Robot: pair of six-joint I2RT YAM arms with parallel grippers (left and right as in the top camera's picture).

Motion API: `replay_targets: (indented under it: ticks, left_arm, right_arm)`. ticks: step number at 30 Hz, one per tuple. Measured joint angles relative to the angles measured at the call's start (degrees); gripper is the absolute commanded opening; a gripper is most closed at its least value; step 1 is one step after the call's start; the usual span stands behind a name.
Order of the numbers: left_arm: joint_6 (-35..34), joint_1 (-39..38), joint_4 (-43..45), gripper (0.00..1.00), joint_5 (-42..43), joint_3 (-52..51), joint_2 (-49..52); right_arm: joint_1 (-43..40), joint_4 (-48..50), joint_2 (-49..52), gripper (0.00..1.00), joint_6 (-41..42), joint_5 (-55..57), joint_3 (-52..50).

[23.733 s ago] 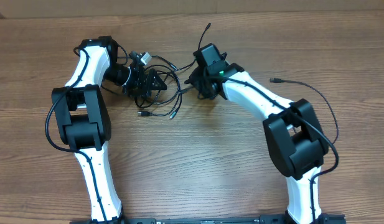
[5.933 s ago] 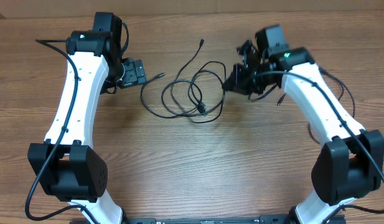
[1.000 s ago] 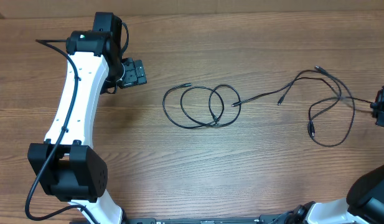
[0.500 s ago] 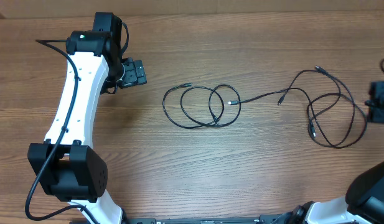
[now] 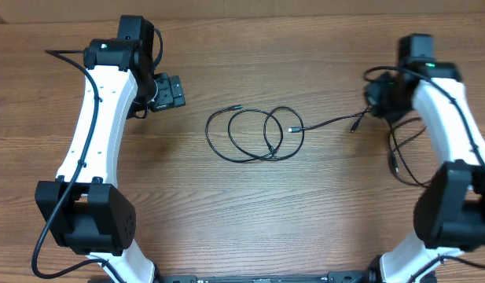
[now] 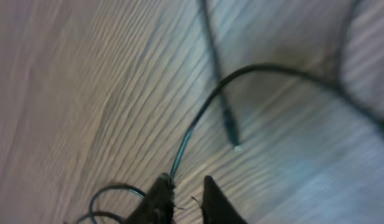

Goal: Untangle cables

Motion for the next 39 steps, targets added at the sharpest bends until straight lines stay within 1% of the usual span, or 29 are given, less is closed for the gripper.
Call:
replay_targets:
  ticks: [1,2,3,4,12,21,25,28,33,39]
  left_arm:
    - [0.0,0.0,0.0,1.0,0.0,0.0,0.0]
    - [0.0,0.0,0.0,1.0,0.0,0.0,0.0]
    - [0.0,0.0,0.0,1.0,0.0,0.0,0.0]
    - [0.0,0.0,0.0,0.99,0.0,0.0,0.0]
    - [0.0,0.0,0.0,1.0,0.0,0.0,0.0]
    - [0.0,0.0,0.0,1.0,0.0,0.0,0.0]
    - [0.0,0.0,0.0,1.0,0.0,0.0,0.0]
    - [0.0,0.0,0.0,1.0,0.0,0.0,0.0]
    - [0.0,0.0,0.0,1.0,0.0,0.0,0.0]
    - [0.0,0.0,0.0,1.0,0.0,0.0,0.0]
  right_arm:
    - [1.2,0.3,0.7,0.32,0.5,0.0,0.0]
    - [2.7,0.8,1.7,0.41,1.2,-0.1,0.0]
    - [3.7,0.9,2.3,0.44,1.9,-0.1,0.0]
    - [4.9,1.2,3.0,0.44,3.1,-0.1,0.0]
    - [11.3,4.0,8.2,0.43,10.0,-0.1,0.0]
    - [14.1,3.4,11.4,0.41,16.8,0.7,0.0]
    - [16.1,2.9,12.8,0.4,19.8,2.4,0.0]
    - [18.0,2.9,13.2,0.38,22.6,5.0,0.0]
    - [19.6,3.0,13.2,0.36,24.9,8.0,0.0]
    - [19.7,2.9,13.2,0.34,25.7,9.3,0.0]
